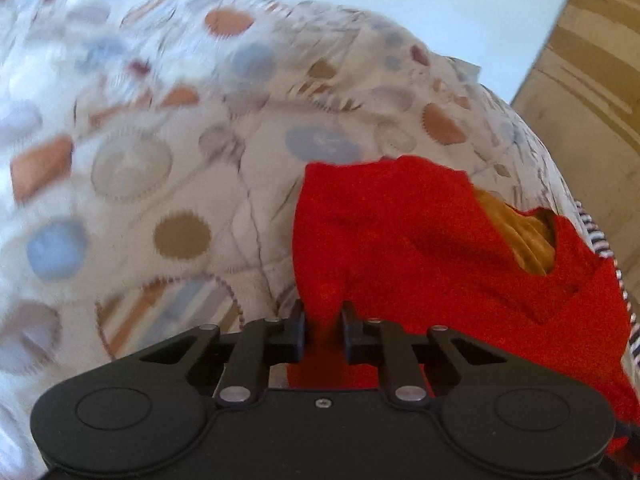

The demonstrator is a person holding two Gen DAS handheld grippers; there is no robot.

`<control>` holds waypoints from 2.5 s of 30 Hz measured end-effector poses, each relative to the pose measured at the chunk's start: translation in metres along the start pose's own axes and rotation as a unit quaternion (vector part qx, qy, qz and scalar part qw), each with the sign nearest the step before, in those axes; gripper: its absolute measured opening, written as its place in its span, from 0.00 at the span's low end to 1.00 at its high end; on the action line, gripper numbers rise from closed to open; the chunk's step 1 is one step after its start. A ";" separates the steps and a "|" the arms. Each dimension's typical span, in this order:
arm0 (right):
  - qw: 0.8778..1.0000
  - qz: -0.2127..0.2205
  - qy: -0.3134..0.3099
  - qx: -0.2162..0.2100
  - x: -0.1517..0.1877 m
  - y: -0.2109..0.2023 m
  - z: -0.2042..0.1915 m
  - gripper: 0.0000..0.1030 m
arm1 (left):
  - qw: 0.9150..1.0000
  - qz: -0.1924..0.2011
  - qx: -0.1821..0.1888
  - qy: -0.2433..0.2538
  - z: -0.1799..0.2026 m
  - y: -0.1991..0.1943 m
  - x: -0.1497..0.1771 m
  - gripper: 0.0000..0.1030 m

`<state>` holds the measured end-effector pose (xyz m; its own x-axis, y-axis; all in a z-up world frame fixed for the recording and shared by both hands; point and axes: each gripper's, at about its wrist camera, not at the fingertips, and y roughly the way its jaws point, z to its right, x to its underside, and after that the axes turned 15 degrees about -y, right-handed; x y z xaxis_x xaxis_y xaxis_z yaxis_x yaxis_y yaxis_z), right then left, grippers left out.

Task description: Fold small clothes

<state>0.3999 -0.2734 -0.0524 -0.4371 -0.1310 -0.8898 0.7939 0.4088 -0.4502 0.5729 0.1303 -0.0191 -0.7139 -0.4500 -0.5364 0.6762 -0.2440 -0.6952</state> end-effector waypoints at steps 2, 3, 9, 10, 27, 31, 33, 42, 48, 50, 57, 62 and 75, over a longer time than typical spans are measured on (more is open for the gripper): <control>1.000 0.001 0.001 -0.004 0.000 0.000 0.001 0.92 | 1.000 0.009 0.009 -0.005 -0.003 -0.001 0.002 0.20; 1.000 0.001 0.002 -0.006 0.000 0.000 0.002 0.93 | 1.000 0.011 0.014 -0.004 -0.003 -0.003 0.004 0.24; 1.000 0.013 0.002 -0.002 0.000 -0.009 0.001 0.99 | 1.000 0.024 0.003 0.006 -0.006 -0.027 0.021 0.68; 1.000 0.018 0.002 0.003 -0.001 -0.014 0.001 1.00 | 1.000 0.028 0.002 0.006 -0.007 -0.033 0.026 0.72; 0.986 -0.024 -0.022 0.161 0.053 -0.152 -0.007 1.00 | 0.997 0.032 0.048 0.060 -0.009 -0.148 0.172 0.97; 0.982 -0.032 0.000 0.187 0.073 -0.176 0.000 1.00 | 0.997 0.020 0.047 0.058 -0.011 -0.162 0.198 0.97; 0.981 -0.031 0.014 0.190 0.082 -0.186 0.002 0.97 | 0.997 0.012 0.050 0.057 -0.014 -0.166 0.208 0.96; 0.983 -0.026 0.032 0.177 0.087 -0.191 0.018 0.82 | 0.998 -0.025 0.055 0.035 -0.030 -0.169 0.234 0.83; 0.986 -0.038 0.041 0.156 0.092 -0.179 0.017 0.77 | 0.997 -0.045 0.065 0.004 -0.040 -0.171 0.244 0.67; 0.987 -0.041 0.040 0.152 0.097 -0.180 0.013 0.77 | 0.996 -0.051 0.076 -0.002 -0.042 -0.174 0.247 0.55; 0.987 -0.035 0.061 0.144 0.106 -0.190 0.014 0.52 | 0.997 -0.041 0.058 0.025 -0.029 -0.187 0.253 0.07; 0.986 -0.019 0.038 0.163 0.094 -0.206 0.002 0.12 | 0.997 0.016 0.077 0.008 -0.023 -0.232 0.247 0.05; 0.990 0.026 0.038 0.135 0.058 -0.268 -0.041 0.09 | 0.989 0.088 0.098 -0.067 -0.038 -0.327 0.259 0.03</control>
<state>0.1443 -0.3540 0.0193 -0.4149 -0.0445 -0.9088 0.8958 0.1547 -0.4166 0.1598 0.1268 0.0514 -0.5602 -0.6071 -0.5636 0.8197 -0.3078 -0.4831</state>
